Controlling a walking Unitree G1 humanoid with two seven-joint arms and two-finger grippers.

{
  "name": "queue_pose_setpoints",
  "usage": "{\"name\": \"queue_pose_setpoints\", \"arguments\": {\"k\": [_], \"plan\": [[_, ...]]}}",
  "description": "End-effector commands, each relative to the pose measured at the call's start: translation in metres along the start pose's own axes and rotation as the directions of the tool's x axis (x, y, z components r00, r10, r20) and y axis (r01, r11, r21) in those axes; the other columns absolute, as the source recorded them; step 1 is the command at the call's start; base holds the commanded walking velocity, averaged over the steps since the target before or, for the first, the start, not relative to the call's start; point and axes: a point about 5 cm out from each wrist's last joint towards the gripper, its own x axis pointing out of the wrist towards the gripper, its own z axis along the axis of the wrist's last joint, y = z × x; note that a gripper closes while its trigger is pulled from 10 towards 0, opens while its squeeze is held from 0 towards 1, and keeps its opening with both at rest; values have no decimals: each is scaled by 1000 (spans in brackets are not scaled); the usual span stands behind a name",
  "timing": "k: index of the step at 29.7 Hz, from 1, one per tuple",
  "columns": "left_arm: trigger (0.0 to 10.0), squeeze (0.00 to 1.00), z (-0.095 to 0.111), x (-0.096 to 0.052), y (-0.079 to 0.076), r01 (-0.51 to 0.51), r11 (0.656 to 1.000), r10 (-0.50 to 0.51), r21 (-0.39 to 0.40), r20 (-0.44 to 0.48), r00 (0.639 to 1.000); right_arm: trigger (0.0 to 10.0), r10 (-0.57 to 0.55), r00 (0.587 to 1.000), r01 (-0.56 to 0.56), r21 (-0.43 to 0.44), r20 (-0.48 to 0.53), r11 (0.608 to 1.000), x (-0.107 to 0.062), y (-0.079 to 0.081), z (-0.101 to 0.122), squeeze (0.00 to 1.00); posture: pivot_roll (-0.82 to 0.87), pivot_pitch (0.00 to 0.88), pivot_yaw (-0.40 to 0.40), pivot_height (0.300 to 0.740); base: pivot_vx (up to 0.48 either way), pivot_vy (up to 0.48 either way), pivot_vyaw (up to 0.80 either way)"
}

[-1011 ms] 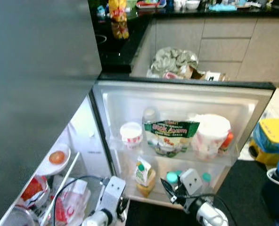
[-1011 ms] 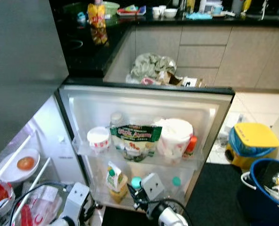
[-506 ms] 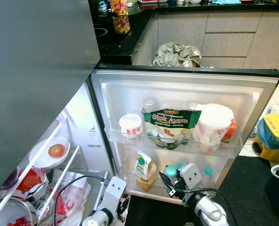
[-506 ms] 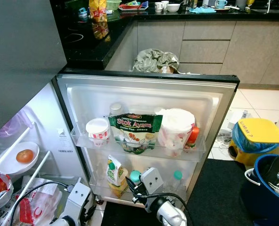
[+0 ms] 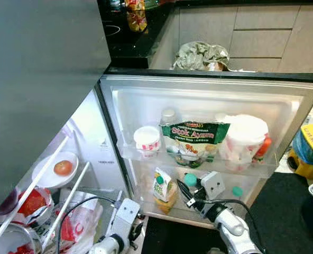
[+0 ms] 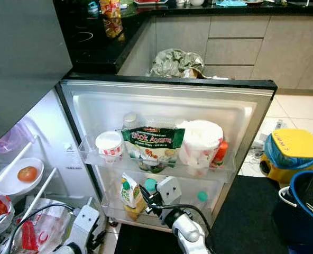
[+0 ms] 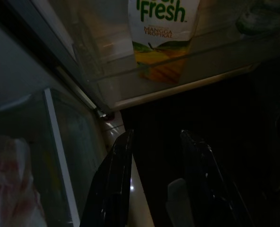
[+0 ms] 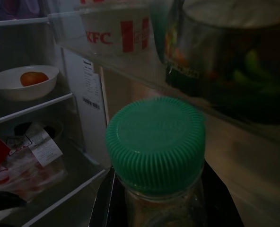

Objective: Restocking fridge

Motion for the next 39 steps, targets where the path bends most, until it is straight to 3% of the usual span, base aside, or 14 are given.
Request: {"name": "queue_pose_setpoints", "arguments": {"k": [1, 10, 17, 18, 29, 32, 33, 34, 35, 36, 39], "plan": [[10000, 0, -4, -6, 8, -9, 1000, 10, 10, -6, 1000, 10000, 6, 1000, -6, -12, 10, 1000, 2, 3, 1, 0, 24, 158, 58, 635, 0, 0, 0], [10000, 0, 1, -15, 15, -5, 999, 4, 33, 46, 999, 10000, 43, 998, -49, -123, -45, 991, 3, 1, -2, 0, 79, 206, 60, 635, 0, 0, 0], [10000, 0, 2, -19, 16, -6, 999, 4, 37, 56, 998, 10000, 47, 997, -62, -243, -67, 968, 5, 0, -1, 0, 90, 220, 58, 635, 0, 0, 0], [10000, 0, 3, -20, 16, -3, 999, 1, 39, 57, 998, 10000, 26, 997, -46, -292, -75, 955, 7, -1, 0, 0, 91, 227, 62, 635, 0, 0, 0], [10000, 0, 8, -20, 16, 10, 999, -13, 49, 64, 998, 10000, -77, 995, 50, -379, -56, 924, 6, -4, -2, 0, 97, 235, 70, 635, 0, 0, 0], [10000, 0, 9, -20, 16, 9, 999, -12, 50, 64, 998, 10000, -119, 992, 98, -356, -36, 929, 4, -5, -3, 0, 98, 235, 70, 635, 0, 0, 0], [10000, 0, 9, -21, 17, 9, 999, -12, 51, 64, 998, 10000, -148, 989, 132, -340, -21, 931, 3, -5, -3, 98, 103, 237, 72, 635, 0, 0, 0], [10000, 0, 9, -21, 17, 9, 999, -12, 51, 64, 998, 10000, -148, 989, 132, -340, -21, 931, 3, -5, -3, 98, 103, 237, 72, 635, 0, 0, 0], [10000, 0, 9, -21, 17, 9, 999, -12, 52, 64, 998, 10000, -167, 986, 154, -329, -11, 932, 2, -6, -3, 231, 103, 237, 72, 635, 0, 0, 0], [10000, 0, 10, -22, 18, 9, 998, -13, 55, 64, 998, 10000, -203, 979, 194, -323, 8, 926, 1, -6, -3, 275, 114, 246, 77, 635, 0, 0, 0], [10000, 0, 11, -23, 19, 10, 998, -14, 57, 66, 998, 10000, -210, 978, 203, -327, 15, 923, 0, -5, -4, 282, 121, 252, 82, 635, 0, 0, 0]]}}
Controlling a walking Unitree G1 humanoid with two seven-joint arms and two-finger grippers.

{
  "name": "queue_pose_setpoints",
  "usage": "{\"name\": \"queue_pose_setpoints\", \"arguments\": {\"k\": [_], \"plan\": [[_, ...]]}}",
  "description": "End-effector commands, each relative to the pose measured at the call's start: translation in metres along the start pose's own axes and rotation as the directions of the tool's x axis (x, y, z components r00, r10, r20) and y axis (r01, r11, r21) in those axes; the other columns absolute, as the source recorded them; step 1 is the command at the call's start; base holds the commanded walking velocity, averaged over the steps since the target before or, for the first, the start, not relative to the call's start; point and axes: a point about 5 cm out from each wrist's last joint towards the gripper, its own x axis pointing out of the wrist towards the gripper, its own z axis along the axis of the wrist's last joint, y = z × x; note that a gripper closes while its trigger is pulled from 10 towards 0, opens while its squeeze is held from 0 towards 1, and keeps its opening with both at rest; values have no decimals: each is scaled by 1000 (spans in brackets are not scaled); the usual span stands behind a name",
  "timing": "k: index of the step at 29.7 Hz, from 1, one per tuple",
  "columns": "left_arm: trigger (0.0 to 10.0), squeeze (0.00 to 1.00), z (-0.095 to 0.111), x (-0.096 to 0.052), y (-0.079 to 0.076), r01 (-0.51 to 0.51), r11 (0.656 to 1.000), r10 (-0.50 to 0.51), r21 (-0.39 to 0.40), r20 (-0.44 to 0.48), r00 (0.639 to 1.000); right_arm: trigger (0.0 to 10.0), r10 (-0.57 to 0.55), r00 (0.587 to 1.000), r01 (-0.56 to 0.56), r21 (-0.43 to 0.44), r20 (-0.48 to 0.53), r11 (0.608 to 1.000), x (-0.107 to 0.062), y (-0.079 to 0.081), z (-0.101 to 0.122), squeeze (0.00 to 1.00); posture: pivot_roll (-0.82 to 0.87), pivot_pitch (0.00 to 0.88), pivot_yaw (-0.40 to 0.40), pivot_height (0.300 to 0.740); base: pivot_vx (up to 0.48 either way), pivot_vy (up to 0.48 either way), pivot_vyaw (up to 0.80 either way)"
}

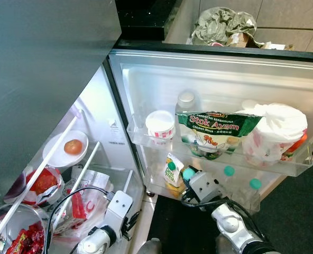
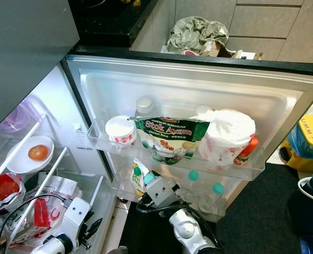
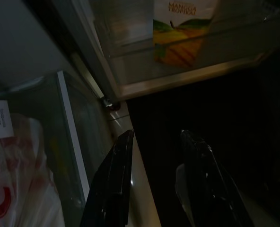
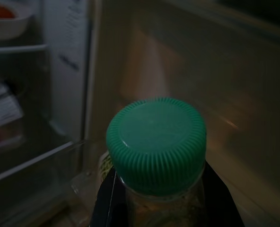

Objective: Restocking fridge

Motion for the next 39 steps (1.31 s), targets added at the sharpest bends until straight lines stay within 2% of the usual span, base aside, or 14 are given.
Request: {"name": "queue_pose_setpoints", "arguments": {"k": [1, 4, 7, 10, 14, 15, 16, 17, 19, 31, 39], "plan": [[10000, 0, -7, -7, 4, 1, 1000, -1, 4, -36, 999, 10000, -1, 1000, 1, 5, -14, 1000, -6, 7, -6, 278, 125, 256, 84, 635, 0, 0, 0], [10000, 0, -6, -9, 5, 5, 1000, -4, 9, -33, 999, 10000, -50, 998, 51, 20, -44, 998, -6, 4, -9, 357, 131, 260, 85, 635, 0, 0, 0], [10000, 0, -5, -10, 5, 5, 1000, -5, 10, -31, 1000, 10000, -63, 996, 66, 33, -67, 997, -5, 3, -10, 380, 139, 263, 84, 635, 0, 0, 0], [10000, 0, -5, -11, 5, 5, 1000, -4, 10, -31, 1000, 10000, -25, 996, 31, 61, -88, 998, -4, 9, -11, 404, 139, 261, 83, 635, 0, 0, 0], [10000, 0, -5, -11, 5, 4, 1000, -4, 8, -35, 999, 10000, -32, 997, 36, 60, -73, 998, -2, 10, -8, 353, 137, 262, 84, 635, 0, 0, 0], [10000, 0, -5, -12, 5, 5, 1000, -4, 7, -36, 999, 10000, -33, 997, 36, 52, -63, 998, -2, 10, -7, 294, 134, 261, 81, 635, 0, 0, 0], [10000, 0, -4, -11, 4, 5, 1000, -4, 6, -36, 999, 10000, -33, 998, 36, 46, -52, 998, -2, 10, -6, 184, 134, 264, 80, 635, 0, 0, 0], [10000, 0, -4, -11, 4, 5, 1000, -5, 6, -37, 999, 10000, -34, 998, 36, 41, -46, 998, -2, 10, -5, 184, 134, 264, 80, 635, 0, 0, 0], [10000, 0, -4, -11, 4, 3, 1000, -3, 4, -37, 999, 10000, -42, 998, 44, 60, -38, 997, -2, 10, -5, 0, 137, 263, 79, 635, 0, 0, 0], [10000, 0, -4, -14, 5, 7, 1000, -6, 16, -42, 999, 10000, -105, 992, 115, 147, -76, 982, 0, 0, -7, 0, 140, 260, 76, 630, 0, 0, 0], [10000, 0, -3, -14, 5, 9, 1000, -8, 16, -42, 999, 10000, -95, 993, 104, 135, -74, 985, 0, 2, -6, 0, 139, 265, 76, 611, 0, 0, 0]]}}
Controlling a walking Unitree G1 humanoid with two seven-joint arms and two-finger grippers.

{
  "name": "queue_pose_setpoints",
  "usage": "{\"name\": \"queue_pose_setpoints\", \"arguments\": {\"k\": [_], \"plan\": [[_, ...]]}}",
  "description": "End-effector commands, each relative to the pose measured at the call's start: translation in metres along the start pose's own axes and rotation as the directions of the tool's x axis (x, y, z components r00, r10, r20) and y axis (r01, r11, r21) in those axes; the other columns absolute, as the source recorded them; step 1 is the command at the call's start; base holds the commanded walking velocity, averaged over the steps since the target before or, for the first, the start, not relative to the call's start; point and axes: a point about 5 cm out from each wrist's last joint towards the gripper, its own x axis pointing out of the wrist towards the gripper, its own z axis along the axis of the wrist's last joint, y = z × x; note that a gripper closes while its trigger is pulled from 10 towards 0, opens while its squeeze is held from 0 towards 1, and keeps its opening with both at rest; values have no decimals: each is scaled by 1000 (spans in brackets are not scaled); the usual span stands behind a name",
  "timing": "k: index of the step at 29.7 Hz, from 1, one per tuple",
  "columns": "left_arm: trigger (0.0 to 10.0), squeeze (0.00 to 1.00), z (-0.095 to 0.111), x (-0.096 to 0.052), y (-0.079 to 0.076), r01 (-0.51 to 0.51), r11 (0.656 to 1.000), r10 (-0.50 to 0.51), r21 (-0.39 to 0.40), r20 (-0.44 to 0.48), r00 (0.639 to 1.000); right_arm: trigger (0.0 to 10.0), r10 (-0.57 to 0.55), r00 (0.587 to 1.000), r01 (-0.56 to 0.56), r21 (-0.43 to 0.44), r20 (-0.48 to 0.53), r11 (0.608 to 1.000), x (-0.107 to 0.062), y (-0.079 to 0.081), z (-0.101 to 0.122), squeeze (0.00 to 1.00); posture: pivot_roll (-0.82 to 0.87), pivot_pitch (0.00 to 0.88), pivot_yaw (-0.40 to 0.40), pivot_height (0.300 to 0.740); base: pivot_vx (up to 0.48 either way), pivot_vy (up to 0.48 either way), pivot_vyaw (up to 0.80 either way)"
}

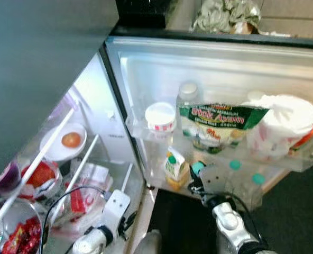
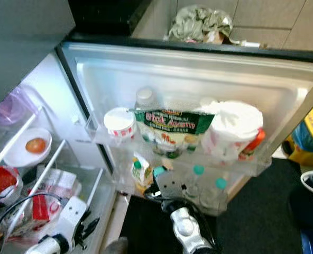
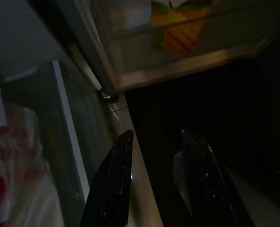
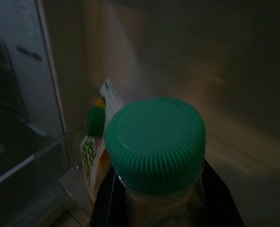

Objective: Restocking fridge

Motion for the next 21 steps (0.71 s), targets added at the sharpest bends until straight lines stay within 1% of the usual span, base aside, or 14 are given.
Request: {"name": "queue_pose_setpoints", "arguments": {"k": [1, 7, 13, 15, 16, 19, 20, 21], "plan": [[10000, 0, -9, -7, 1, 1, 1000, -1, -1, -41, 999, 10000, 16, 999, -16, 5, -32, 1000, -6, 6, -8, 0, 139, 265, 76, 611, 0, 0, 0], [10000, 0, -9, -6, 0, 2, 1000, -2, -3, -39, 999, 10000, 23, 999, -22, 12, -24, 1000, -5, 7, -6, 0, 140, 267, 73, 611, 0, 0, 0], [10000, 0, -8, -6, 1, 1, 1000, -1, -2, -39, 999, 10000, 7, 1000, -5, 76, -18, 997, -2, 4, -3, 0, 142, 266, 72, 611, 0, 0, 0], [10000, 0, -8, -6, 1, 1, 1000, -1, -2, -39, 999, 10000, 7, 1000, -5, 76, -18, 997, -2, 4, -3, 0, 142, 266, 72, 611, 0, 0, 0], [10000, 0, -8, -6, 1, 2, 1000, -2, -1, -39, 999, 10000, 0, 1000, 3, 91, -26, 996, -1, 3, -4, 776, 142, 264, 73, 611, 0, 0, 0], [10000, 0, -8, -5, 1, 1, 1000, -1, -1, -39, 999, 10000, 0, 1000, 3, 117, -23, 993, -1, 2, -3, 776, 143, 264, 73, 611, 0, 0, 0], [10000, 0, -7, -5, 1, 2, 1000, -2, -1, -38, 999, 10000, 3, 1000, -1, 128, -17, 992, -1, 1, -2, 1000, 142, 262, 73, 611, 0, 0, 0], [10000, 0, -7, -5, 1, 2, 1000, -2, -1, -38, 999, 10000, 3, 1000, -1, 128, -17, 992, -1, 1, -2, 1000, 142, 262, 73, 611, 0, 0, 0]]}}
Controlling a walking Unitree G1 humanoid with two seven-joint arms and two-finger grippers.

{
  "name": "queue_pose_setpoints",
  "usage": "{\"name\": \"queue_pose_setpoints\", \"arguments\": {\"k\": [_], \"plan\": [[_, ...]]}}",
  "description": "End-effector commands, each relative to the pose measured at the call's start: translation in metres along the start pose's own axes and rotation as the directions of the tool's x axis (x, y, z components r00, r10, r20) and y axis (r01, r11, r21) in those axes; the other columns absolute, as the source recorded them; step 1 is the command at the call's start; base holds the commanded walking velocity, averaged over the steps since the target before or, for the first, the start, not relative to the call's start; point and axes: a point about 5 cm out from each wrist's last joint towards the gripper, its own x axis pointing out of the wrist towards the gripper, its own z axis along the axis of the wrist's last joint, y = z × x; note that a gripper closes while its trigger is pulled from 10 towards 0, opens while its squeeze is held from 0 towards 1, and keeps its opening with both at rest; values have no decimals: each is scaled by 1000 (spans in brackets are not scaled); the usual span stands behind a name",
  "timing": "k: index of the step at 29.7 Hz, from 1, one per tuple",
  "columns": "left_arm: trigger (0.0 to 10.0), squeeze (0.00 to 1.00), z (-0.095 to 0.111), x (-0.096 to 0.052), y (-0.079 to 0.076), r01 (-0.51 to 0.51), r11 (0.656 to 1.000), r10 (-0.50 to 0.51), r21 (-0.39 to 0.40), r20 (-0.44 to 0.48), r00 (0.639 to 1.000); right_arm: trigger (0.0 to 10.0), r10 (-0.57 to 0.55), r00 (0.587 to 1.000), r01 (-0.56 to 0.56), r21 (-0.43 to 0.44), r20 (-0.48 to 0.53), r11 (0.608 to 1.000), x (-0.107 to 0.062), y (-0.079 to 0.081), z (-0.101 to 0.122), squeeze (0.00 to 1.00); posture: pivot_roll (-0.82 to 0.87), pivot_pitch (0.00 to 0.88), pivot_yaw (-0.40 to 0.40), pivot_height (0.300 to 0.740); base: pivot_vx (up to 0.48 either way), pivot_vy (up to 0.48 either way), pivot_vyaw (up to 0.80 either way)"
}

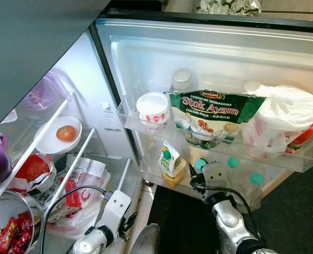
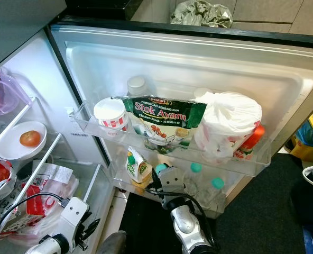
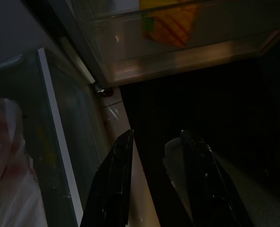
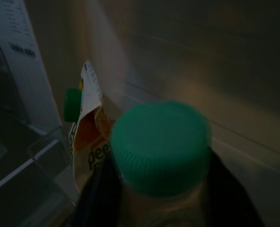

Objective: Restocking fridge

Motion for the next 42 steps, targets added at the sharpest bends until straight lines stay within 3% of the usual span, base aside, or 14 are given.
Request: {"name": "queue_pose_setpoints", "arguments": {"k": [1, 10, 11, 12, 13, 15, 17, 21, 31, 35, 36, 37, 40, 42], "plan": [[10000, 0, -8, -5, 1, 0, 1000, 0, -1, -35, 999, 10000, -2, 1000, 2, 33, -14, 999, -3, 1, -4, 1000, 141, 260, 73, 611, 0, 0, 0], [10000, 0, -5, 1, -2, 13, 1000, -13, 1, -28, 1000, 10000, -30, 998, 33, 72, -53, 997, -1, -4, -6, 1000, 111, 235, 77, 611, 0, 0, 0], [10000, 0, -4, 3, -3, 15, 1000, -15, 0, -26, 1000, 10000, -25, 998, 30, 77, -63, 997, -1, -4, -7, 627, 103, 226, 77, 611, 0, 0, 0], [10000, 0, -4, 4, -4, 17, 1000, -17, -1, -25, 1000, 10000, -20, 997, 26, 82, -70, 996, -1, -4, -7, 627, 100, 222, 77, 611, 0, 0, 0], [10000, 0, -3, 7, -5, 21, 1000, -21, 0, -22, 1000, 10000, 0, 999, 5, 91, -54, 996, -1, -4, -6, 0, 88, 208, 77, 611, 0, 0, 0], [10000, 0, -1, 9, -6, 25, 1000, -25, 1, -19, 999, 10000, 15, 999, -11, 102, -39, 995, -2, -4, -5, 0, 85, 205, 77, 611, 0, 0, 0], [10000, 0, 6, 20, -9, 38, 999, -38, 4, -4, 999, 10000, 139, 990, -140, 185, 21, 973, -2, 2, -1, 0, 54, 177, 80, 611, 0, 0, 0], [10000, 0, 15, 33, -14, 64, 998, -64, 13, 10, 998, 10000, 302, 950, -309, 337, 72, 889, -3, 7, 2, 0, -1, 141, 82, 611, 0, 0, 0], [10000, 0, 28, 51, -27, 97, 995, -97, -8, 41, 994, 10000, 439, 899, -399, 425, 3, 813, -20, 2, -13, 0, -67, 117, 74, 611, 0, 0, 0], [10000, 0, 27, 55, -36, 121, 993, -120, -9, 36, 992, 10000, 474, 861, -361, 435, -184, 825, -59, -9, -49, 0, -96, 113, 79, 611, 0, 0, 0], [10000, 0, 27, 55, -36, 121, 993, -120, -9, 36, 992, 10000, 474, 861, -361, 435, -184, 825, -59, -9, -49, 0, -96, 113, 79, 611, 0, 0, 0], [10000, 0, 26, 56, -38, 125, 992, -125, -13, 34, 992, 10000, 442, 856, -282, 474, -268, 834, -77, -16, -64, 0, -103, 115, 82, 611, 0, 0, 0], [10000, 0, 24, 56, -39, 126, 992, -126, -16, 27, 992, 10000, 409, 866, -224, 509, -287, 831, -94, -22, -74, 0, -114, 112, 87, 611, 0, 0, 0], [10000, 0, 19, 53, -39, 118, 993, -117, -24, 17, 993, 10000, 399, 872, -179, 574, -283, 799, -109, -25, -79, 0, -119, 107, 85, 611, 0, 0, 0]]}}
